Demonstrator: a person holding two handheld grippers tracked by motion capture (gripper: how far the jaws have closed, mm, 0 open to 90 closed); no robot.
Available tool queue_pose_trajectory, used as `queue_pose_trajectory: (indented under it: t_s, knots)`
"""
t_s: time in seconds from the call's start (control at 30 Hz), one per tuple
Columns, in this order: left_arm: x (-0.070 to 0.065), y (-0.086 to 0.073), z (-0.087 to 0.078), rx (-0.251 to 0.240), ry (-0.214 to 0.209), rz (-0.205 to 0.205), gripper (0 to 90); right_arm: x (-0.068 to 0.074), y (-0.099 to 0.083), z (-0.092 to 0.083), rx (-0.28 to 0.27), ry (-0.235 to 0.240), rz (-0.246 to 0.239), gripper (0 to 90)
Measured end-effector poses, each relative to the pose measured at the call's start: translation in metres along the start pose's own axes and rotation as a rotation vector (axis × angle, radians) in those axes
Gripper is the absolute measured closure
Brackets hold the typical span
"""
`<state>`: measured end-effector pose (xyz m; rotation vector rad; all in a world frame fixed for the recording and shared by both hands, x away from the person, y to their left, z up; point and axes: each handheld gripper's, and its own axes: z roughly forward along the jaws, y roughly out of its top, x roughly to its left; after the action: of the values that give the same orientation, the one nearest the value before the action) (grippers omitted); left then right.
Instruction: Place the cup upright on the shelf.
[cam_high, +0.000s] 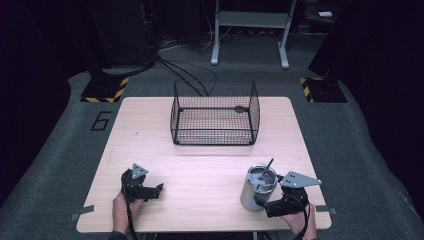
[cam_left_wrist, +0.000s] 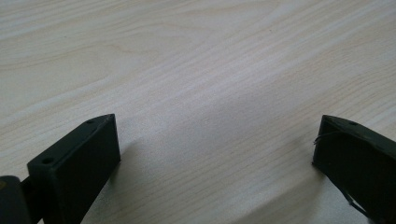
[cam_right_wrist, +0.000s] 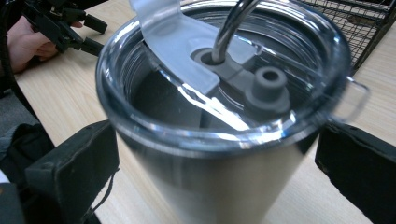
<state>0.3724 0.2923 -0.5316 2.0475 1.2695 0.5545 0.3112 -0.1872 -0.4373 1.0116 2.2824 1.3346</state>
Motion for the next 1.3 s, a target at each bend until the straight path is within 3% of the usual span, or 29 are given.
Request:
queue_pose_trajectory:
  t_s: [0.33,0.57,0.9,1.3]
  knots:
    - [0.0,0.0,0.0,0.0,0.0,0.001,0.3,0.003,0.007,0.012,-0.052,-0.013,-0.011,0.0]
    - [0.0,0.0,0.0,0.001,-0.002,0.005,0.3,0.005,0.006,0.018,-0.05,-0.036,0.003,1.2]
    - [0.0,0.0,0.0,0.001,-0.002,0.004,0.3,0.01,0.006,0.016,-0.073,-0.089,-0.042,3.0]
    - [0.0,0.0,0.0,0.001,-0.003,0.004,0.3,0.014,0.007,0.016,-0.074,-0.105,-0.063,3.3]
